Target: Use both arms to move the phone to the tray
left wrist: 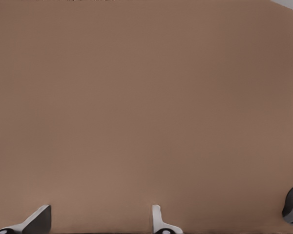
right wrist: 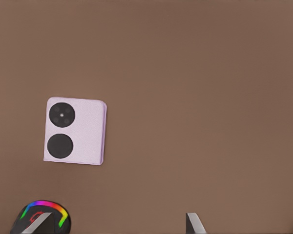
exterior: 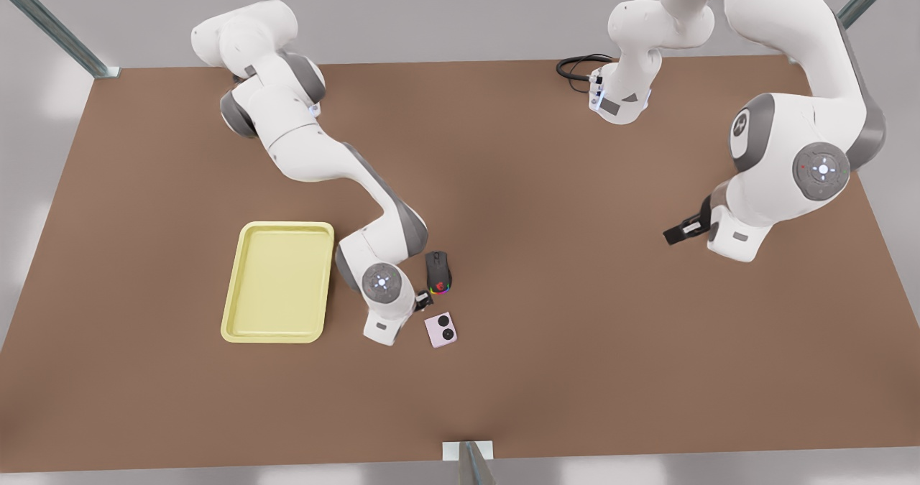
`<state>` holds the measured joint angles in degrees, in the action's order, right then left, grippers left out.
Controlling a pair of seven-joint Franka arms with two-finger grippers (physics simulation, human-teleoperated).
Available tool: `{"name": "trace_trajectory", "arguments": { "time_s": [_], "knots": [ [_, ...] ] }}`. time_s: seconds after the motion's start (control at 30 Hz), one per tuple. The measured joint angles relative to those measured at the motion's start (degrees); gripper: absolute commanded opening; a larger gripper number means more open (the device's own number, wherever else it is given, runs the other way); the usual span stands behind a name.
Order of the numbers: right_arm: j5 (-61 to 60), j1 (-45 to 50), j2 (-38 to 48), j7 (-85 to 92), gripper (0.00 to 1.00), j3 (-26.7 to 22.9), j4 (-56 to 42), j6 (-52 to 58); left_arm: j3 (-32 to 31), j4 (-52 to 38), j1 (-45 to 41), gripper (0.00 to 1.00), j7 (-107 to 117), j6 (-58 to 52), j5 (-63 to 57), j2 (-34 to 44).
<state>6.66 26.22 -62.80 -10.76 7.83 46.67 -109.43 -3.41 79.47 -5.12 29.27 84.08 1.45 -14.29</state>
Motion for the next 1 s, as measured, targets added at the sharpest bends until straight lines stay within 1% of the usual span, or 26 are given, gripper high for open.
{"name": "trace_trajectory", "arguments": {
  "time_s": [0.07, 0.1, 0.2, 0.3, 0.37, 0.43, 0.47, 0.6, 0.9, 1.0],
  "knots": [
    [0.48, 2.08, -8.33, -2.35, 1.0, -0.71, -10.02, -1.72, -0.28, -1.22, -0.14, 1.0, -3.35, -1.9, 1.59, -0.53],
    [0.64, 2.82, -10.91, -3.53, 1.0, -0.82, -12.58, -2.95, -0.37, -1.49, -0.2, 1.0, -4.9, -2.58, 2.09, -1.18],
    [0.73, 4.46, -14.24, -6.76, 1.0, 0.26, -14.46, -6.82, -0.44, -1.86, -0.18, 1.0, -9.1, -3.73, 3.02, -3.09],
    [0.77, 4.68, -13.23, -9.5, 1.0, 4.6, -13.05, -8.68, -0.45, -1.92, -0.16, 1.0, -12.65, -4.33, 3.44, -4.3],
    [0.79, 4.73, -12.95, -11.11, 1.0, 6.15, -12.32, -9.33, -0.45, -1.92, -0.16, 1.0, -14.71, -4.58, 3.58, -4.72],
    [0.95, 4.71, -12.92, -12.52, 1.0, 6.18, -11.35, -9.38, -0.45, -1.92, -0.16, 1.0, -16.56, -4.75, 3.66, -4.83],
    [1.06, 4.7, -12.88, -13.15, 1.0, 5.44, -11.2, -9.09, -0.45, -1.92, -0.16, 1.0, -17.4, -4.82, 3.68, -4.89],
    [4.52, 4.63, -12.04, -15.05, 1.0, 4.46, -11.42, -6.45, -0.51, -1.93, -0.17, 1.0, -20.37, -4.85, 3.74, -5.03],
    [6.39, 3.48, -12.16, -15.69, 1.0, 4.41, -11.13, -2.93, -0.32, -2.01, -0.15, 1.0, -25.06, -4.25, 3.76, -5.91],
    [6.22, 3.33, -12.37, -14.92, 1.0, 5.38, -11.13, -2.6, -0.19, -2.01, -0.17, 1.0, -26.17, -4.07, 3.76, -5.91]
  ]
}}
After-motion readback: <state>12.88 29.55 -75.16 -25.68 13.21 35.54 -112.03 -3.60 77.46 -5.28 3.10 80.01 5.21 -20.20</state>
